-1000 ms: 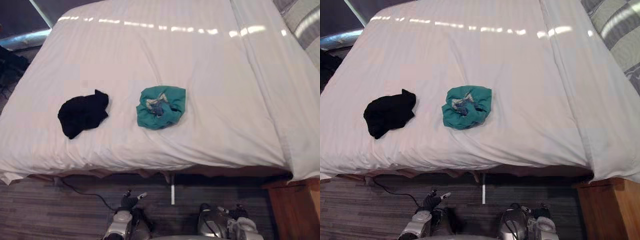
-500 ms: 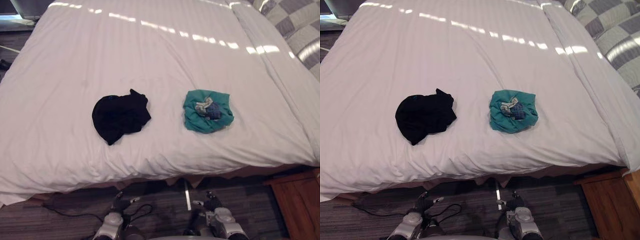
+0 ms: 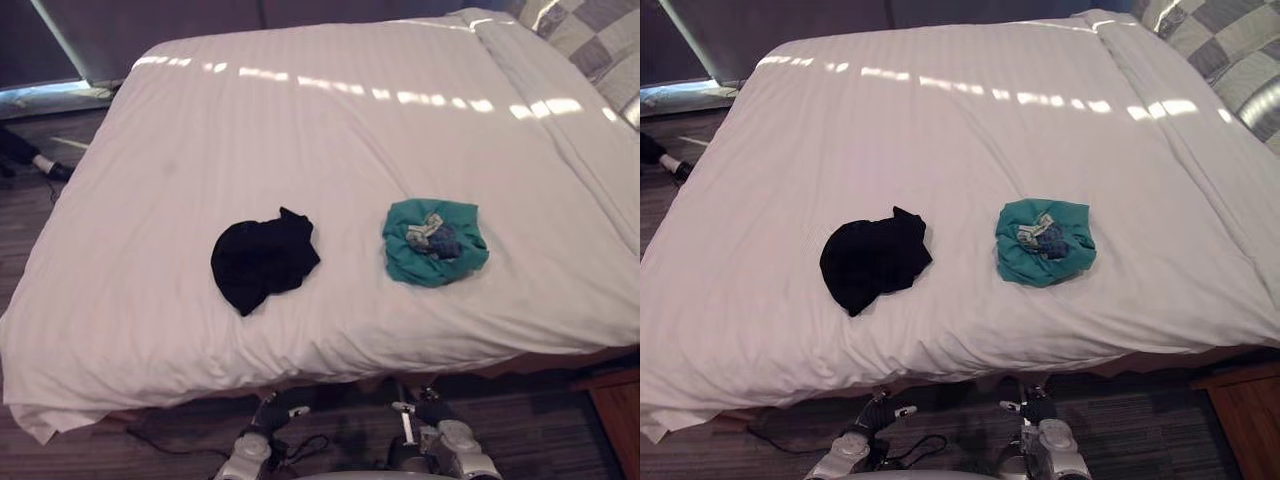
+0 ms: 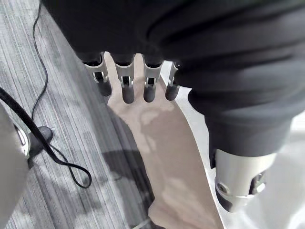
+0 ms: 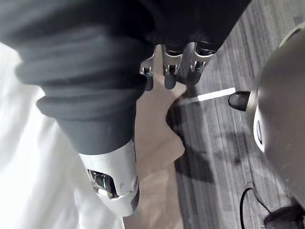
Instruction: Tidy the bed and pick cloth on bed and put in laundry
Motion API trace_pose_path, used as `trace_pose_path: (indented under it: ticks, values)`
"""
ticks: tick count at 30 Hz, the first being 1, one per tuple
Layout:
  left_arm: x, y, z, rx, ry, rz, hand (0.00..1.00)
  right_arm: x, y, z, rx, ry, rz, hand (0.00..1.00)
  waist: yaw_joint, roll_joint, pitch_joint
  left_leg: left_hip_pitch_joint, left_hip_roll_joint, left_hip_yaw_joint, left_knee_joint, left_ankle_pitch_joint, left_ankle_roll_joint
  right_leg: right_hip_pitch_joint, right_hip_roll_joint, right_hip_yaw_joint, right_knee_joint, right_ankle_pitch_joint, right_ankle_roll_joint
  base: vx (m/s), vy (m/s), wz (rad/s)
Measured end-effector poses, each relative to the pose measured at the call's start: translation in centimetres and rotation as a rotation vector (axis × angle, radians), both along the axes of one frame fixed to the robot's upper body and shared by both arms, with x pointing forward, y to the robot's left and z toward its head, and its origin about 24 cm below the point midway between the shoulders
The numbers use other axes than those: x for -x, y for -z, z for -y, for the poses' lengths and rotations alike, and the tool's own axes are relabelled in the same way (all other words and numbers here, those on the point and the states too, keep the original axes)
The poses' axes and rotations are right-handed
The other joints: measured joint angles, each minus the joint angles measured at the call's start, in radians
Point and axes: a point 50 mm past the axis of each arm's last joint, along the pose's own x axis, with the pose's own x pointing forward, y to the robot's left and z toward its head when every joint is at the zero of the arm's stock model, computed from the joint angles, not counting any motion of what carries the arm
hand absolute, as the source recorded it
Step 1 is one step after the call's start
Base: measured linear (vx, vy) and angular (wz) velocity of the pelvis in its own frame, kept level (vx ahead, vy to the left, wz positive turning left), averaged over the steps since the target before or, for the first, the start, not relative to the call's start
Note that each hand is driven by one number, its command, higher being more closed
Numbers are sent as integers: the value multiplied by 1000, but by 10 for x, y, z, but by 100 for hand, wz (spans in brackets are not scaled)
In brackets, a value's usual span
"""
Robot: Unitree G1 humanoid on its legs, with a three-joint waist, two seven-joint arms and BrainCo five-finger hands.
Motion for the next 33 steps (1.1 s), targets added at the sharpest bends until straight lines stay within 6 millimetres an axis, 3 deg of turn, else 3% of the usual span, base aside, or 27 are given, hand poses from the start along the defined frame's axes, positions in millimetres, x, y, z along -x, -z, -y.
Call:
trace_pose_path:
  ticks: [4, 9, 12, 14, 16, 17, 19, 22, 24, 26, 29, 33]
  values:
    - [11, 3, -28, 0, -248, -23, 0, 30, 8, 30, 17, 254, -80, 0, 1, -5, -2, -4, -9, 7, 0, 10, 0, 11, -4, 0, -40, 18, 3, -4, 9, -1]
    - [78, 10, -89, -27, -866, -123, 0, 97, 9, 69, 80, 650, -188, 0, 7, 10, -19, 38, 0, 45, -16, 10, 0, 58, -4, -4, -61, 18, 3, -11, 1, -1]
    - [96, 5, -112, -72, -1012, -126, 0, 105, -5, 92, 177, 718, -131, 0, 15, 30, -37, 40, 2, 86, -41, 10, -1, 58, 0, -12, -71, 22, 8, -65, -6, 10]
    - [94, -4, -129, -131, -1027, -77, 0, 96, -25, 114, 293, 698, -45, 0, 15, 40, -50, 41, 1, 114, -66, 10, -1, 62, 3, -31, -75, 22, 8, -128, 4, 29]
    - [76, -24, -153, -231, -982, 32, 0, 72, -59, 140, 457, 658, 102, 0, 23, 44, -71, 46, 5, 131, -103, 8, -2, 62, 18, -42, -75, 22, 8, -131, -2, 23]
    - [71, -29, -158, -254, -963, 54, 0, 66, -66, 144, 491, 644, 129, 0, 23, 44, -76, 44, 8, 135, -105, 2, -3, 60, 21, -43, -75, 22, 8, -134, -6, 12]
    - [44, -57, -179, -397, -845, 179, 0, 32, -104, 163, 671, 546, 264, 0, 27, 59, -91, 30, 32, 134, -105, -60, -13, 46, 56, -48, -73, 23, 7, -122, 6, 14]
    - [22, -87, -198, -579, -703, 273, 0, 4, -131, 172, 836, 413, 330, 0, 31, 53, -98, 22, 29, 127, -105, -59, -12, 33, 59, -34, -70, 32, 2, -98, -3, -5]
    - [-2, -119, -207, -722, -578, 401, 0, -9, -149, 181, 982, 287, 339, 0, 29, 55, -106, 19, 22, 121, -104, -59, -12, 18, 55, -32, -57, 32, 2, -80, 7, 2]
    - [-21, -142, -209, -811, -491, 494, 0, -16, -160, 186, 1072, 193, 338, 0, 25, 50, -117, 6, 17, 115, -99, -60, -11, 3, 50, -25, -53, 31, 3, -34, 11, 1]
    - [-58, -174, -198, -893, -328, 638, 0, -34, -178, 189, 1197, 50, 356, 0, 24, 71, -114, -13, 13, 90, -87, -55, 2, -23, 48, 4, -38, 38, -1, 14, -7, -10]
    - [-105, -201, -160, -915, -53, 813, 0, -76, -202, 173, 1311, -152, 452, 0, 13, 82, -105, -20, 16, 37, -79, -56, 4, -41, 49, 24, -17, 36, -3, -22, -32, -15]
